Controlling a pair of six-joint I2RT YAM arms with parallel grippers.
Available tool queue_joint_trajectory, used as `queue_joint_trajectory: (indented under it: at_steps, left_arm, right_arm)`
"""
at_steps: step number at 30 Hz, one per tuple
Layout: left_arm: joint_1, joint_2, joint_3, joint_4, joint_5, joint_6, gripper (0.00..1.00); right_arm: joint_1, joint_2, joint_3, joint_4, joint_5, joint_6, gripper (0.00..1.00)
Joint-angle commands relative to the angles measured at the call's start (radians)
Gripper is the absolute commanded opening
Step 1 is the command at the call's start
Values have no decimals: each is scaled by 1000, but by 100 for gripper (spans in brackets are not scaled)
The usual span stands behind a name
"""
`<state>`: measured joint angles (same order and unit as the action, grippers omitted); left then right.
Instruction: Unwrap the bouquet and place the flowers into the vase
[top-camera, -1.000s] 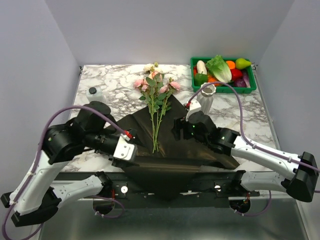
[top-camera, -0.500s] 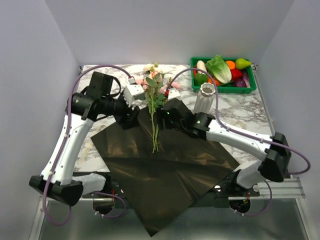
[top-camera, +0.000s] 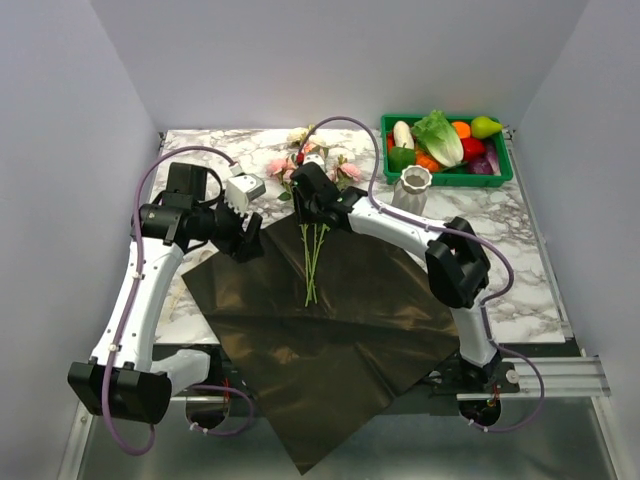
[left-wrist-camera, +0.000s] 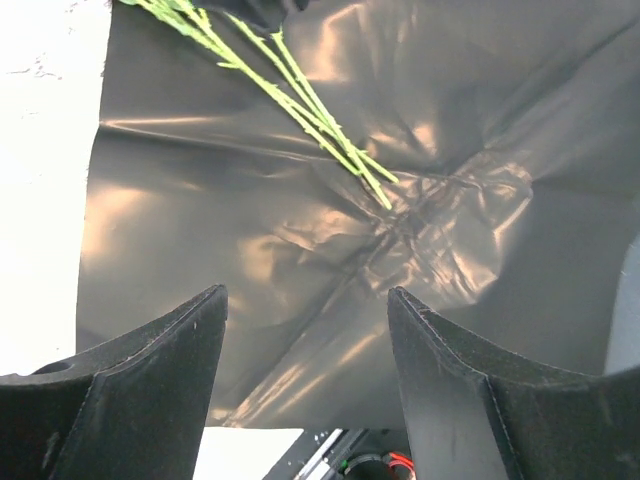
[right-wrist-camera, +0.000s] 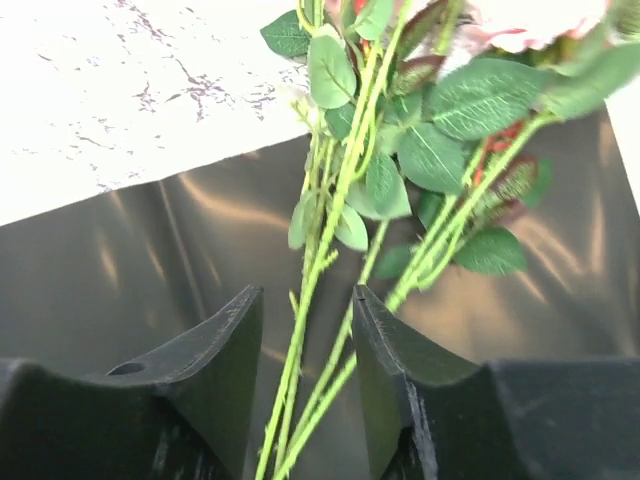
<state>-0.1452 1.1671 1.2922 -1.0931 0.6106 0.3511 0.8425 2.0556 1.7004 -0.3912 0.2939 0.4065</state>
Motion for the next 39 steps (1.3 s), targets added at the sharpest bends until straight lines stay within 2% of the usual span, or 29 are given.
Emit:
queue_joint_trajectory:
  at_steps: [1,9,15,17,22,36,39]
  left_arm:
    - [6,-49,-51,48,-66,-26,74]
    - [6,-58,-73,32,-112,-14,74]
    - [7,-64,-80,42,-111,-14,74]
    - [7,-63,-80,47,-106,-15,74]
    - [6,-64,-80,52,-104,-21,74]
    - [7,-84,-120,78,-117,-26,74]
    - [6,-83,-120,81,-114,-31,74]
  right_arm:
    - [-23,86,116,8,-39,-17,47]
    - [-52,235,271,-70,-21,5,33]
    - [-72,285,308,-132,-32,17,34]
    - [-72,294,301,-130,-48,14,39]
    - [-74,325,334,-159,-67,17,43]
    - [-74,374,377,-184,-110,26,43]
    - [-74,408,421,-225,-113,32,39]
